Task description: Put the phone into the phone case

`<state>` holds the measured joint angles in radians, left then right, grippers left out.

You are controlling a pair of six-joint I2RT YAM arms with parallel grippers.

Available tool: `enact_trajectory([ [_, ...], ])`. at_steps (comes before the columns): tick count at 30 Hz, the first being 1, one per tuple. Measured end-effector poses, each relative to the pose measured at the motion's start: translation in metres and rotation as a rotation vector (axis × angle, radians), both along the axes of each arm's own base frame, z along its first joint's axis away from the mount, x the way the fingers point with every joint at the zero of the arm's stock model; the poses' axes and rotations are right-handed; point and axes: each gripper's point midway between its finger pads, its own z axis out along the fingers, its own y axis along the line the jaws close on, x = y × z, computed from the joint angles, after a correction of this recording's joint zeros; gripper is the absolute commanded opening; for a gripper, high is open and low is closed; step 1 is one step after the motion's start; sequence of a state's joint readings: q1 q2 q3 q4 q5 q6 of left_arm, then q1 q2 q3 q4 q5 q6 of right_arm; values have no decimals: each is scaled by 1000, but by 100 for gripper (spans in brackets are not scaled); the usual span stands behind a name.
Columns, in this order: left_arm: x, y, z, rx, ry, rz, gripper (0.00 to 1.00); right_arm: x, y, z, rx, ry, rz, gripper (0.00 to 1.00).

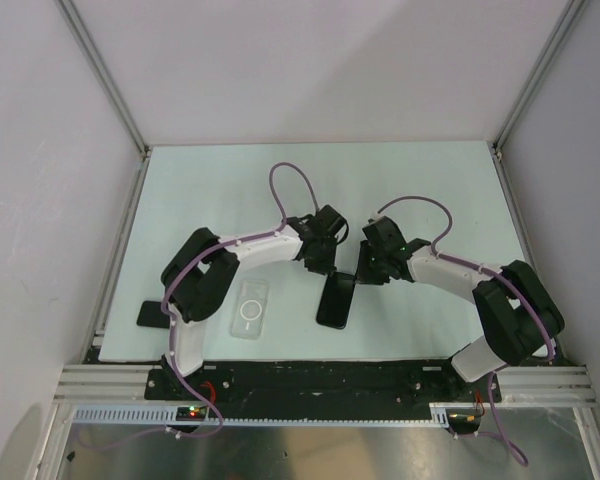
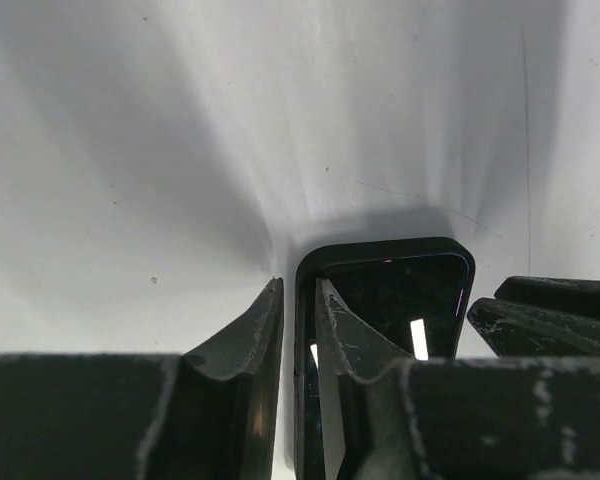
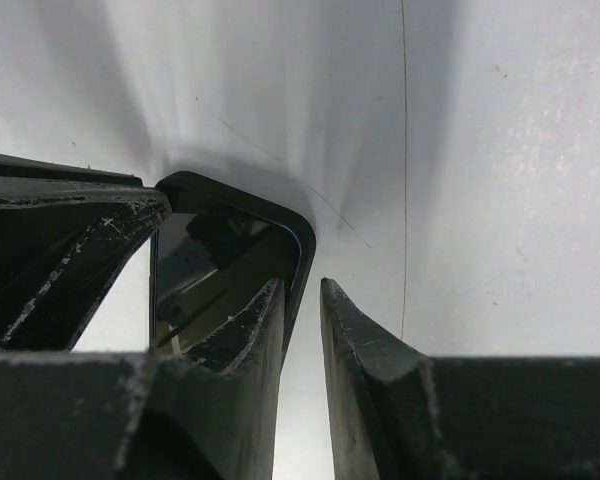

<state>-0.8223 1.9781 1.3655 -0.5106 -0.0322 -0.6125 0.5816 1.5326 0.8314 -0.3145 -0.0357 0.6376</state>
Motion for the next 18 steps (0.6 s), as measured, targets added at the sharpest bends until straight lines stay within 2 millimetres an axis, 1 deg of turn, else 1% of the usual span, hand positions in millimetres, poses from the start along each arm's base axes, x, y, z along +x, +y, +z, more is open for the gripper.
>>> enact_trajectory([
  [6, -3, -4, -2, -9, -23, 3, 23, 0, 4, -1, 7, -3, 5, 26],
  [11, -3, -6, -1, -13, -44, 6, 23, -5, 6, -10, 1, 16, 5, 26],
  [18, -3, -4, 0, 0, -54, 7, 25, -4, 7, -10, 5, 14, 3, 26],
])
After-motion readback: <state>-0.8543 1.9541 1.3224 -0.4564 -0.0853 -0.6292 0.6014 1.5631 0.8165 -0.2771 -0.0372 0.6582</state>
